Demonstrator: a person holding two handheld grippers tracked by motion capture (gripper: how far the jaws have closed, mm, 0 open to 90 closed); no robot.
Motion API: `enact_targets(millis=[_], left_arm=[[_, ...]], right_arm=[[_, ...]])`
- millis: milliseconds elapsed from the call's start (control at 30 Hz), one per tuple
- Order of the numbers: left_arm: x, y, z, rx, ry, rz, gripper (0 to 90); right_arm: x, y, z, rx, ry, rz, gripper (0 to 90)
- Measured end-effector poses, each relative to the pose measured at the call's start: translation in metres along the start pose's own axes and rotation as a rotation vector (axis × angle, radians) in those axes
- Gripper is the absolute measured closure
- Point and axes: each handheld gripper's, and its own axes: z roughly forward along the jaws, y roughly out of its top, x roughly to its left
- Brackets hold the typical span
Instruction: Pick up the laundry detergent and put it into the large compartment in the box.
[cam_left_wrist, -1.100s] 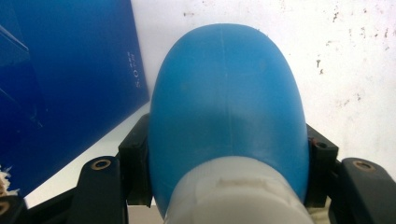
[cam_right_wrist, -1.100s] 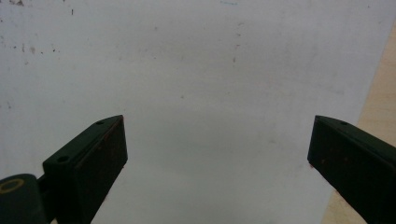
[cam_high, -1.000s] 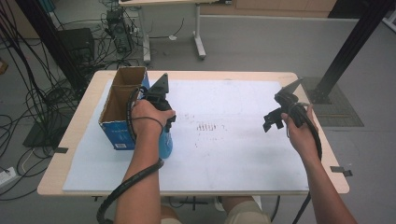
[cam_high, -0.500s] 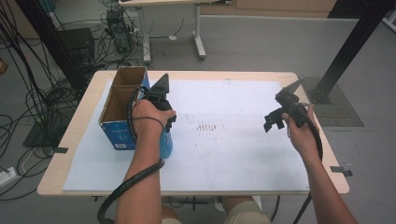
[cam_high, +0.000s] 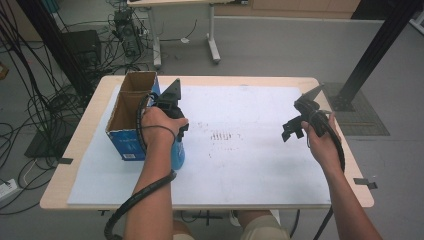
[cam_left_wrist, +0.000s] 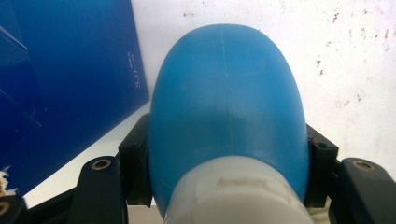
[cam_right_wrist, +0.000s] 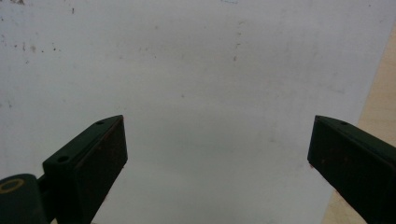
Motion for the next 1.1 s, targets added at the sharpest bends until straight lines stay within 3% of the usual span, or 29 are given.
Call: enact_targets(millis=[333, 433, 667, 733, 767, 800, 1033, 1067, 1100], left_arm=[[0.001, 0.002, -0.002, 0.011, -0.007, 0.0, 37.6], [0.002, 0.003, -0.009, 0.014, -0.028, 0.007, 37.6], [-0.006, 0.002, -0.027, 0.003, -0.022, 0.035, 37.6], [-0.007, 0.002, -0.037, -0.001, -0.022, 0.04, 37.6], [-0.009, 0.002, -0.05, -0.004, -0.019, 0.049, 37.6], [-0.009, 0.002, -0.05, -0.004, -0.019, 0.049, 37.6], [-0.011, 0.002, -0.11, -0.03, -0.006, 0.083, 37.6], [-0.011, 0.002, -0.11, -0.03, -0.006, 0.083, 37.6], [-0.011, 0.001, -0.13, -0.049, -0.002, 0.092, 37.6]], right_arm=[[0.002, 0.0, 0.0, 0.0, 0.0, -0.002, 4.9], [0.003, 0.001, 0.002, 0.005, -0.001, -0.003, 4.9], [0.009, 0.002, 0.001, 0.007, -0.01, -0.016, 4.9], [0.011, 0.002, 0.001, 0.006, -0.01, -0.019, 4.9], [0.012, 0.003, 0.0, 0.007, -0.013, -0.024, 4.9], [0.012, 0.003, 0.0, 0.007, -0.013, -0.024, 4.9], [0.018, 0.004, 0.0, 0.011, -0.022, -0.04, 4.9], [0.018, 0.004, 0.0, 0.011, -0.022, -0.04, 4.9], [0.019, 0.004, 0.0, 0.014, -0.022, -0.04, 4.9]])
